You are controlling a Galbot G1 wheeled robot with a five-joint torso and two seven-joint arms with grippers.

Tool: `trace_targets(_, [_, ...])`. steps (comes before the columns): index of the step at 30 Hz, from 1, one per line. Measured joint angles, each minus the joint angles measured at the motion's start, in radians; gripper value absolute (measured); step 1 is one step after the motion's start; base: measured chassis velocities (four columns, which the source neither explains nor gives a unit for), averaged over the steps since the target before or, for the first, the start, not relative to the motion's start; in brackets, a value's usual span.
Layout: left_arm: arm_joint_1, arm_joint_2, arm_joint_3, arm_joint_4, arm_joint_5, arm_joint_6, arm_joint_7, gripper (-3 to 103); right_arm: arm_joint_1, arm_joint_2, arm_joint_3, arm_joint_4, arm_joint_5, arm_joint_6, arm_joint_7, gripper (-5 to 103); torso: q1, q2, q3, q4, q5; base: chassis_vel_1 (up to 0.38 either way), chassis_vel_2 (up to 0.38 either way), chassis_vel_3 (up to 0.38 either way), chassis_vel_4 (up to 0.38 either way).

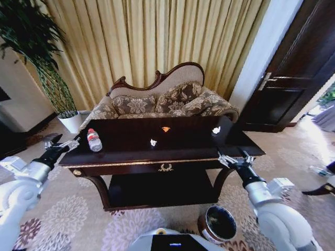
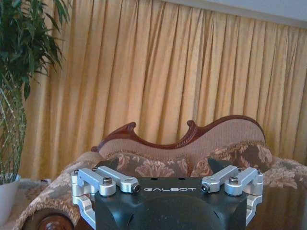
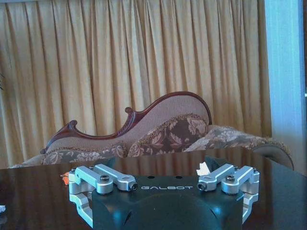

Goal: Move to the front of the table and place the trash on the table into the trash bin.

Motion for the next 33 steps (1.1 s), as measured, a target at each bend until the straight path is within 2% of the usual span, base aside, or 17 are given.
trace_targets(1, [-0.005,-0.002,-0.003,-0.008,-0.001,0.008,-0.001,100,0.015,-0.014,0.000,0.006,0.051,-0.035,0.029,100,-0.001,0.000,0.000,0.0000,0.0000,0.000,0.000,0.000,0.000])
trace_targets(2, [-0.005,-0.002,-0.003,-0.008,-0.001,0.008,-0.001,100,0.015,-0.014,0.000,0.006,0.051,-0.035,0.029,100,-0.001,0.000,0.000,0.0000,0.0000,0.000,0.000,0.000,0.000])
trace_targets(5, [-0.010,-0.009,-0.004,-0.037,-0.005,0.025,-0.016,100,0.063,-0.060,0.005,0.009,0.155,-0.106,0.094,100,-0.001,0.001,-0.001,-0.0001,0.0001,0.000,0.000,0.000,0.000])
trace_targets(6, [-0.010,-0.009,-0.004,-0.037,-0.005,0.025,-0.016,100,0.063,-0.060,0.005,0.009,0.155,-0.106,0.094,100,-0.001,0.001,-0.001,-0.0001,0.0001,0.000,0.000,0.000,0.000])
trace_targets(8, [-0.008,-0.010,-0.004,-0.054,-0.006,0.034,-0.031,100,0.107,-0.121,0.011,-0.034,0.173,-0.140,0.113,100,-0.001,0.001,0.000,-0.0001,0.0002,0.000,0.000,0.000,0.000])
trace_targets(9, [-0.008,-0.010,-0.004,-0.054,-0.006,0.034,-0.031,100,0.107,-0.121,0.011,-0.034,0.173,-0.140,0.113,100,-0.001,0.001,0.000,-0.0001,0.0002,0.000,0.000,0.000,0.000])
trace_targets(12, [0.008,-0.004,-0.004,-0.064,-0.007,0.036,-0.043,100,0.182,-0.200,0.021,-0.102,0.253,-0.198,0.130,100,-0.001,0.000,0.000,-0.0002,0.0003,0.000,0.000,0.000,0.000])
trace_targets(14, [0.009,-0.002,-0.004,-0.064,-0.007,0.036,-0.044,100,0.198,-0.213,0.020,-0.119,0.262,-0.203,0.131,100,-0.001,0.000,0.000,-0.0002,0.0002,0.000,0.000,0.000,0.000])
trace_targets(16, [0.005,0.006,0.008,-0.065,-0.006,0.039,-0.051,100,0.274,-0.270,0.000,-0.204,0.287,-0.209,0.131,100,-0.001,0.000,0.000,0.0001,0.0001,0.000,0.000,0.000,0.000])
trace_targets(17, [0.005,0.006,0.008,-0.065,-0.006,0.039,-0.051,100,0.274,-0.270,0.000,-0.204,0.287,-0.209,0.131,100,-0.001,0.000,0.000,0.0001,0.0001,0.000,0.000,0.000,0.000])
trace_targets(21, [-0.015,0.016,0.028,-0.067,-0.005,0.048,-0.062,100,0.411,-0.328,-0.083,-0.320,0.319,-0.212,0.132,100,-0.001,0.000,0.000,-0.0003,0.0004,0.000,0.000,0.000,0.000])
trace_targets(22, [-0.015,0.016,0.028,-0.067,-0.005,0.048,-0.062,100,0.411,-0.328,-0.083,-0.320,0.319,-0.212,0.132,100,-0.001,0.000,0.000,-0.0003,0.0004,0.000,0.000,0.000,0.000])
trace_targets(27, [-0.024,0.015,0.051,-0.076,-0.005,0.054,-0.076,100,0.588,-0.362,-0.214,-0.415,0.329,-0.213,0.136,100,0.000,0.000,0.000,-0.0001,-0.0001,0.000,0.000,0.000,0.000])
trace_targets(33, [-0.021,0.016,0.052,-0.079,-0.007,0.054,-0.078,100,0.742,-0.362,-0.338,-0.518,0.327,-0.211,0.153,100,-0.001,0.000,0.000,0.0002,0.0000,0.000,0.000,0.000,0.000])
